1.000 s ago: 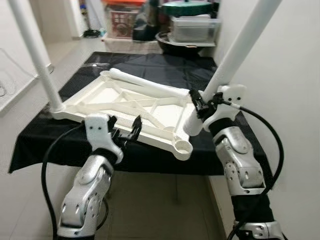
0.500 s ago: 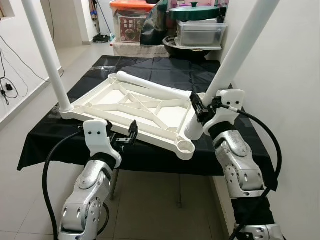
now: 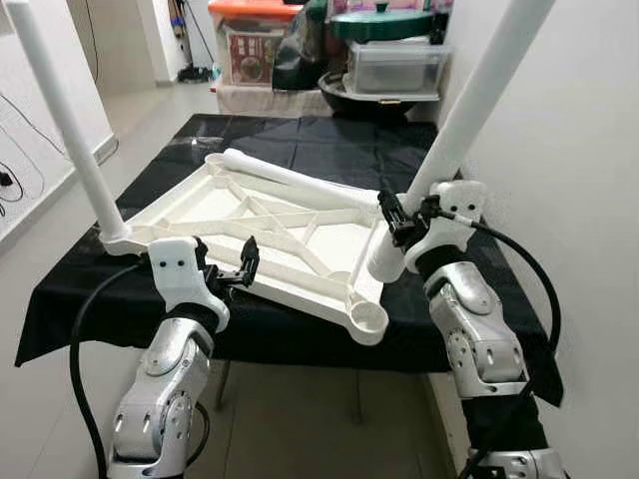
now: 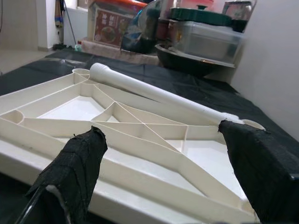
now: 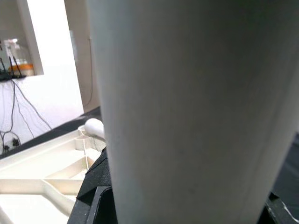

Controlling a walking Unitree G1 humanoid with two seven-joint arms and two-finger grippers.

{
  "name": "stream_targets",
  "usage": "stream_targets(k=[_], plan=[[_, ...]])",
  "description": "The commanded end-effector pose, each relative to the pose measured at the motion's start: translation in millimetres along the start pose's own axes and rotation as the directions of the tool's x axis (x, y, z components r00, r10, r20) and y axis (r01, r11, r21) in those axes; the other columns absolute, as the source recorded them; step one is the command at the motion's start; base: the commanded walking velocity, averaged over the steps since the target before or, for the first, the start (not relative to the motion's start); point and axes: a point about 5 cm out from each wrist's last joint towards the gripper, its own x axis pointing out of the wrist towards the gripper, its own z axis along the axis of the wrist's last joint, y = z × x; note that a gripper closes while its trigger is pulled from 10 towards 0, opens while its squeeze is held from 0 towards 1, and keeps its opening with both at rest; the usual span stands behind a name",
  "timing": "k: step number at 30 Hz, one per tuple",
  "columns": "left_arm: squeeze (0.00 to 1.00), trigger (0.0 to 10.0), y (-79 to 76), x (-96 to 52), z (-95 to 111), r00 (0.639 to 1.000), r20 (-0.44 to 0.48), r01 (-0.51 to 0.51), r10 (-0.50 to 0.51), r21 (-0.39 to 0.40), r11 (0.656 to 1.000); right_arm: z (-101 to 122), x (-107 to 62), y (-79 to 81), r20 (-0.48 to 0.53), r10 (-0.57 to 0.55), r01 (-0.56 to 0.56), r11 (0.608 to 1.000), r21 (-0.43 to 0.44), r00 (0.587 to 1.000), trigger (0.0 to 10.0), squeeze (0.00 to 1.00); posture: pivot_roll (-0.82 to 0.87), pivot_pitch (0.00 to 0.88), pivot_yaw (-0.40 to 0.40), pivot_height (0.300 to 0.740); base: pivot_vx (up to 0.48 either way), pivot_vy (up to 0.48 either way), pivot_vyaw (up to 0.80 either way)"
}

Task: Building children table

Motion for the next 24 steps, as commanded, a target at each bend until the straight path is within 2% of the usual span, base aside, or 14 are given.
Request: stream_targets(k=[1,15,24], plan=[[0.0,10.0,1.6,-0.6,-4.2,1.0,-0.025,-0.008,0.007,-0.011,1.0,-1.2,-1.5,-0.1,0.003,-0.004,0.004,1.0,0.002,1.0,10.0,0.0,0.06,0.038,-0.036,0.74,0.0,0.0,0.0],[0.0,10.0,-1.1,2.1,-2.4,1.0,-0.02,0.002,-0.002,0.025,1.0,-0.8,-1.2,0.0,0.007,-0.003,0.003,1.0,0.008,1.0,10.0,0.0,0.06,0.037,-0.035,0.74,0.0,0.0,0.0],[0.0,10.0,-1.1,1.8,-4.3,1.0,-0.03,0.008,-0.007,0.023,1.0,-0.7,-0.6,0.3,0.008,-0.004,0.003,1.0,0.01,1.0,10.0,0.0,0.06,0.037,-0.034,0.74,0.262,0.0,0.0]])
